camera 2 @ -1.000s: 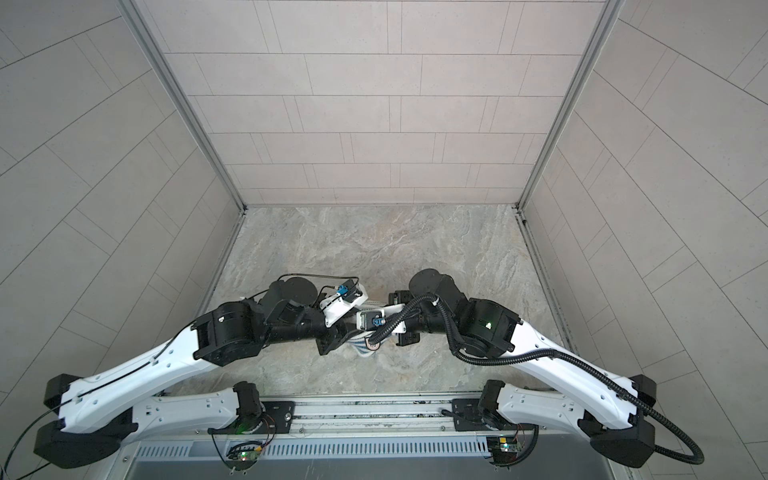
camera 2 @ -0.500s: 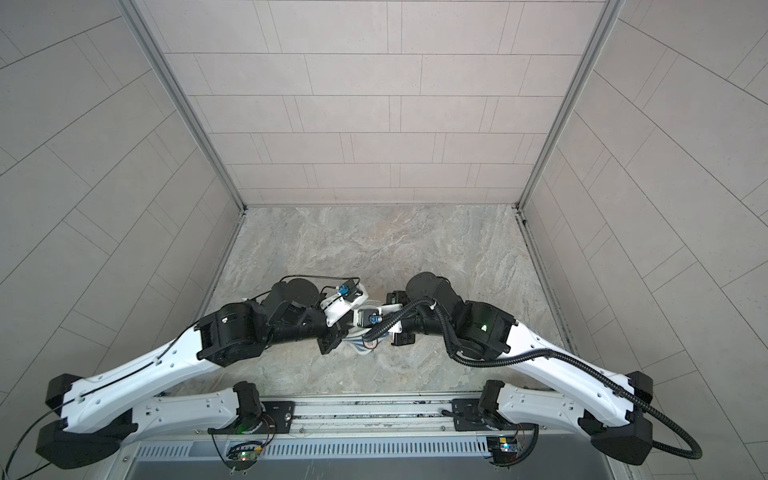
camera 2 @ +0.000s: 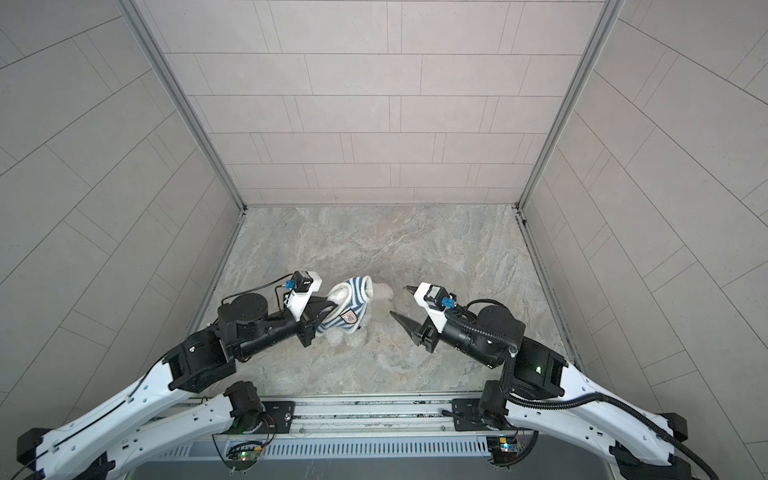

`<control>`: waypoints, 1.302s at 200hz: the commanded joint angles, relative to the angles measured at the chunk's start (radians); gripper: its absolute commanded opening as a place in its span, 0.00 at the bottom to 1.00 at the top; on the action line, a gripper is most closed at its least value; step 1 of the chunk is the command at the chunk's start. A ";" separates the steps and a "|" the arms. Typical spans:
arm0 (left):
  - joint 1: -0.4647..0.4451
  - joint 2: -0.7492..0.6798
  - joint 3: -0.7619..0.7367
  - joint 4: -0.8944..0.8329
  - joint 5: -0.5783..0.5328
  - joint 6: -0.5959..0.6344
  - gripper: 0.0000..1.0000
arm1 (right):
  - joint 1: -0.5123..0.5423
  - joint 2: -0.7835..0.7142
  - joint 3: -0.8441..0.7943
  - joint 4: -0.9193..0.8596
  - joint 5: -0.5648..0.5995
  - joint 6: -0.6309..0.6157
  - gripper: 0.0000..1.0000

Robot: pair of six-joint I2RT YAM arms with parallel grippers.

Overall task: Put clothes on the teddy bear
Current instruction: 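Grasp the sleeve openings with both grippers and spread them apart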

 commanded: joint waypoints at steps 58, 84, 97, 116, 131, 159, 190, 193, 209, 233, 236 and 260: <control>0.005 -0.011 -0.078 0.193 0.049 -0.051 0.00 | 0.003 0.208 -0.040 0.234 -0.051 0.424 0.43; 0.005 -0.014 -0.085 0.195 0.051 -0.050 0.00 | 0.003 0.240 -0.032 0.257 -0.066 0.437 0.42; 0.005 -0.015 -0.088 0.190 0.054 -0.046 0.00 | 0.003 0.247 -0.030 0.259 -0.062 0.439 0.41; 0.005 -0.019 -0.092 0.178 0.049 -0.038 0.00 | 0.001 0.243 -0.033 0.263 -0.060 0.445 0.43; 0.005 -0.024 -0.097 0.175 0.048 -0.035 0.00 | 0.001 0.237 -0.040 0.276 -0.057 0.452 0.46; 0.005 -0.030 -0.104 0.169 0.037 -0.028 0.00 | 0.001 0.248 -0.035 0.290 -0.062 0.455 0.50; 0.005 -0.033 -0.108 0.169 0.036 -0.026 0.00 | 0.001 0.274 -0.031 0.289 -0.050 0.456 0.34; 0.005 -0.033 -0.109 0.169 0.037 -0.026 0.00 | 0.001 0.278 -0.030 0.285 -0.047 0.455 0.30; 0.005 -0.036 -0.112 0.167 0.034 -0.026 0.00 | 0.001 0.285 -0.029 0.276 -0.034 0.453 0.22; 0.006 -0.041 -0.116 0.167 0.030 -0.026 0.00 | 0.001 0.284 -0.027 0.244 -0.017 0.449 0.25; 0.006 -0.041 -0.117 0.168 0.029 -0.026 0.00 | 0.001 0.284 -0.027 0.241 -0.014 0.449 0.26; 0.005 -0.047 -0.125 0.175 0.023 -0.029 0.00 | 0.002 0.266 -0.035 0.210 0.016 0.446 0.09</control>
